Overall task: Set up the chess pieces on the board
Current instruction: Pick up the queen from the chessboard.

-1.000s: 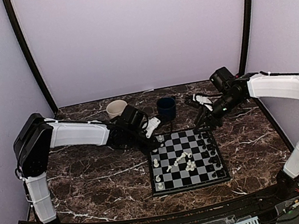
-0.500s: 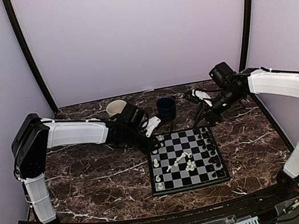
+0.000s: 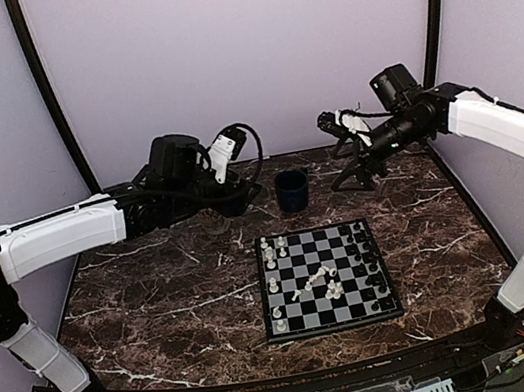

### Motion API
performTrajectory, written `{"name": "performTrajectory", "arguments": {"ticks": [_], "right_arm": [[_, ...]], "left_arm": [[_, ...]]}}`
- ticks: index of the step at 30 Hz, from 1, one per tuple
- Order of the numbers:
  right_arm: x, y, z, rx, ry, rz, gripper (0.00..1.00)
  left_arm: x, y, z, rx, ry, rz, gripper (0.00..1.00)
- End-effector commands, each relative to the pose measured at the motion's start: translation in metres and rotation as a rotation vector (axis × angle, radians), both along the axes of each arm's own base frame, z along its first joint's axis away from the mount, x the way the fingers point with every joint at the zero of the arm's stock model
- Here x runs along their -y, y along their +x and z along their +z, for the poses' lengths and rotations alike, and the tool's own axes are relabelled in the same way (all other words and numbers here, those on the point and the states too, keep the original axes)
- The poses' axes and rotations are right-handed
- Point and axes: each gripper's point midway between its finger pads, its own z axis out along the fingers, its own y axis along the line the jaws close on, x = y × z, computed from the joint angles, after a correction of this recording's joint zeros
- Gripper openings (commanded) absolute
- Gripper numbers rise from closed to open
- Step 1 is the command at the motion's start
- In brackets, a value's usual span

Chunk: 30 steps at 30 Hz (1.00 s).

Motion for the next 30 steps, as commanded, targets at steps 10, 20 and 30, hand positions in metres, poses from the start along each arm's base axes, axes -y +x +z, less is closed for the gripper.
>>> {"name": "performTrajectory", "arguments": {"ticks": [10, 20, 30], "right_arm": [[-0.047, -0.028, -0.118, 0.019, -0.364, 0.339, 0.47], [-0.057, -0.056, -0.181, 0.028, -0.596, 0.504, 0.45], [-0.051, -0.065, -0.206, 0.007, -0.68, 0.531, 0.42]], "left_arm": [[-0.065, 0.01, 0.02, 0.061, -0.152, 0.202, 0.65], [-0.068, 0.007, 0.026, 0.07, -0.157, 0.204, 0.65], [-0.066, 0.008, 0.021, 0.055, -0.152, 0.199, 0.65]]}}
